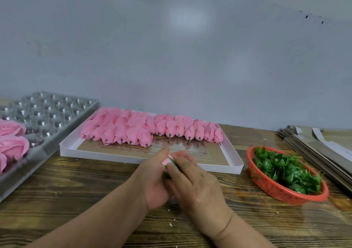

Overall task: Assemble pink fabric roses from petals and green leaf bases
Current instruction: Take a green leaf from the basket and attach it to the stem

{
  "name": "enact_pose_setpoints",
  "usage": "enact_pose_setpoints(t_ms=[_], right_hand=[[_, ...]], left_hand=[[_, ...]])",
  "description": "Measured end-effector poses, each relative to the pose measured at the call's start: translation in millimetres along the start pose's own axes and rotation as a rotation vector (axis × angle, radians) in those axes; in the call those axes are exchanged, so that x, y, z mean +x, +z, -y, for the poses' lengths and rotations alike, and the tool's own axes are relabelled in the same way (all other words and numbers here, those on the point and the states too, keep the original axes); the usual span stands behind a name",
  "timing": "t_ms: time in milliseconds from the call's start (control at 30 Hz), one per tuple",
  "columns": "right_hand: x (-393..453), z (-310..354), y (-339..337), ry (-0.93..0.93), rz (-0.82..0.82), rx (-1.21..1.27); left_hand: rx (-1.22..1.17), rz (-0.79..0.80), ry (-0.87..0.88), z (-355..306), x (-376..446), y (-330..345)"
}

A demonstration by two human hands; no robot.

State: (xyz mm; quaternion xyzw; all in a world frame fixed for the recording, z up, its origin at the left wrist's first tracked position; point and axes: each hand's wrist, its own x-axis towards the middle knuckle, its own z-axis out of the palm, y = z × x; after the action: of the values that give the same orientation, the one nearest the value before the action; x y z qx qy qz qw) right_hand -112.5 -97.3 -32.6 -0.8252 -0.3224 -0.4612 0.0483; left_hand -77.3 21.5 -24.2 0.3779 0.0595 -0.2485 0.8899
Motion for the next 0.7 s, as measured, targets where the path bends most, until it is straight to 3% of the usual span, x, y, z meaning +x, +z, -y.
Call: enact_pose_setpoints(t_ms=[133,267,333,467,600,700], right_hand=[[-0.6,0.4,1.5,-0.021,0.013,-0.046],[3.8,5.9,1.2,0.116,-0.006,0.061],[7.5,5.2,-2.8,0.301,-0.032,0.257],[15.4,-3.2,-11.8,0.888,-0.116,0.813],[19.8,-1.1,-15.8,1.05,-0.098,1.258],[20.5,2.9,-13.5,1.122,-0.064,1.509]], left_hand=[[0.013,0.012,-0.02,-0.5,-0.1,-2.2],[0.094,0.073,-0.044,2.2,-1.6,-0.4],[0.11,0.139,-0.018,-0.1,-4.4,2.5],[0.203,0.331,0.128,4.1,-9.1,7.7],[0.155,0.424,0.168,13.0,-8.6,8.3],[0.044,0.383,0.143,8.4,-5.0,2.3]])
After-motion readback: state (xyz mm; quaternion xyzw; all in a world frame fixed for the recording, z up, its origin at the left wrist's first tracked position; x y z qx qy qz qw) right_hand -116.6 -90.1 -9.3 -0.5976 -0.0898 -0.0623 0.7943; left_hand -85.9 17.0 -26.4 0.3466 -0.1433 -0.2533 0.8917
